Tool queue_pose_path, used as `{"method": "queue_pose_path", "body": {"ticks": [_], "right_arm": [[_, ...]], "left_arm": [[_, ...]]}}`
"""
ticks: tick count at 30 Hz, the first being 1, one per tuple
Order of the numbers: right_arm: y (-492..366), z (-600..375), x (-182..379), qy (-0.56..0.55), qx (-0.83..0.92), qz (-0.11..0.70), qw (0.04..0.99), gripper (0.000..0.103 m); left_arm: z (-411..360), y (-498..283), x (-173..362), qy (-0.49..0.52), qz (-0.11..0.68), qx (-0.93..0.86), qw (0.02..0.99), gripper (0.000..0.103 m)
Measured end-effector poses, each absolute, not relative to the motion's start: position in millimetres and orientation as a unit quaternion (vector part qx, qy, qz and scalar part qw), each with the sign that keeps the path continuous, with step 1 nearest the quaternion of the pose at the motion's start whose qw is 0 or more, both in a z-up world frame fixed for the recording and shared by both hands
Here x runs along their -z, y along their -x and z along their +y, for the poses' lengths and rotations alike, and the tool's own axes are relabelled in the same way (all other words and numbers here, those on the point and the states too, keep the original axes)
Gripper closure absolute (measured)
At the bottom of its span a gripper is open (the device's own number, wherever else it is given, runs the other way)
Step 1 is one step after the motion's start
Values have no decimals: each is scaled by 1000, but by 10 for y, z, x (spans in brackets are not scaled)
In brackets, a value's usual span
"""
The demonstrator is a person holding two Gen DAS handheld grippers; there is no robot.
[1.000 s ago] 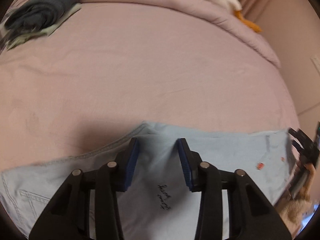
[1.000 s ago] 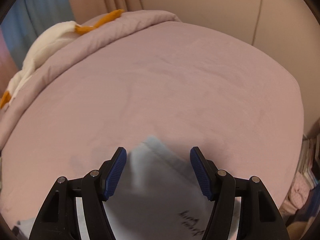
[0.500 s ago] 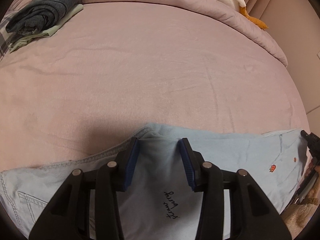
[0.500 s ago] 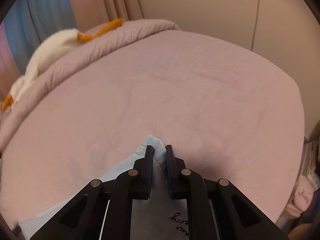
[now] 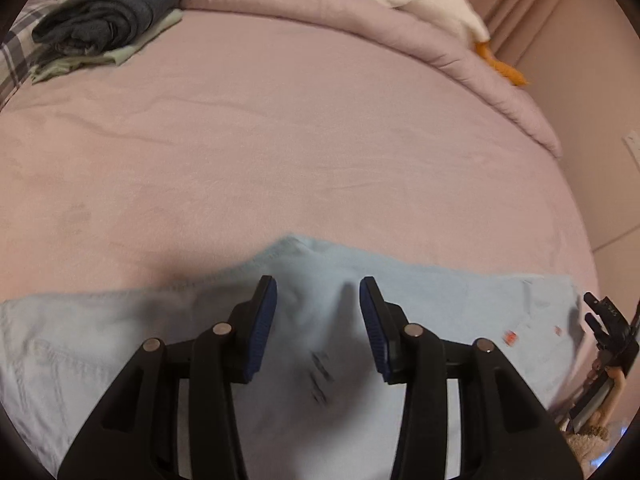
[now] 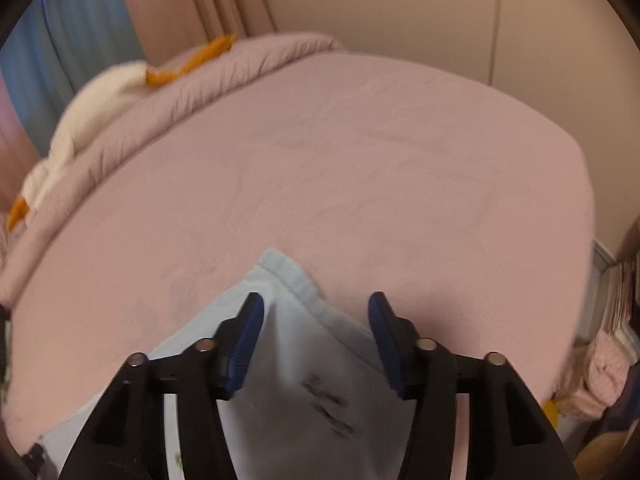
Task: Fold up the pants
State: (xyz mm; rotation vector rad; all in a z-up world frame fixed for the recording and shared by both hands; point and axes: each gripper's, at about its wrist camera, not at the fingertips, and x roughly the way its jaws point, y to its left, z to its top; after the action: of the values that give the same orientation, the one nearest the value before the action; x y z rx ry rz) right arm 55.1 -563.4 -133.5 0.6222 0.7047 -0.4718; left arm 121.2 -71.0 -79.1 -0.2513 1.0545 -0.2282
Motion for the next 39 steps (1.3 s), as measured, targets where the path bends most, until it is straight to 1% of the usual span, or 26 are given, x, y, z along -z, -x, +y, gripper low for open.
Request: {"method": "queue_pose_path", "body": {"ticks": [2, 3, 6, 8, 9, 13, 14, 15, 16, 17, 18, 22, 27, 39], "right_arm": [[-345, -5738, 1334, -319, 237, 335, 854, 49], [-251, -5793, 1358, -334, 244, 338, 845, 49], [-26, -5915, 1434, -372, 243, 329, 834, 49], [44, -5959, 1464, -386, 235, 321, 832, 54], [29, -5955, 1476, -389, 229, 320, 833, 61], [-106, -5886, 1590, -394, 211, 336, 829, 63], [-167, -5838, 1618, -387, 213, 346, 827, 72], [-196, -5795, 1620, -377, 225, 353, 826, 78], [-222, -5764, 1617, -357, 250, 358, 826, 90], [-195, -5758, 1597, -356, 253, 352, 828, 90], [-139, -5741, 1532, -358, 258, 335, 832, 94], [23, -5719, 1349, -347, 275, 306, 843, 94], [-143, -5831, 1704, -360, 279, 361, 814, 94], [-88, -5804, 1719, -375, 280, 359, 808, 94]], "left_arm": [[-714, -1053, 716, 130, 495, 132, 849, 50], [-728, -961, 702, 134, 496, 148, 845, 49], [-830, -757, 770, 118, 519, 177, 828, 49], [-883, -651, 830, 111, 532, 188, 818, 50], [-911, -597, 866, 106, 537, 193, 814, 50], [-980, -502, 991, 80, 552, 194, 807, 51], [-985, -499, 1000, 78, 551, 192, 808, 51], [-984, -491, 1013, 78, 549, 191, 810, 51], [-988, -478, 1019, 78, 549, 190, 810, 51], [-994, -465, 1025, 76, 549, 189, 811, 51], [-994, -457, 1034, 75, 550, 187, 811, 51], [-984, -445, 1050, 71, 552, 186, 809, 50], [-990, -495, 1092, 77, 556, 188, 806, 50], [-1024, -477, 1104, 73, 550, 182, 812, 47]]}}
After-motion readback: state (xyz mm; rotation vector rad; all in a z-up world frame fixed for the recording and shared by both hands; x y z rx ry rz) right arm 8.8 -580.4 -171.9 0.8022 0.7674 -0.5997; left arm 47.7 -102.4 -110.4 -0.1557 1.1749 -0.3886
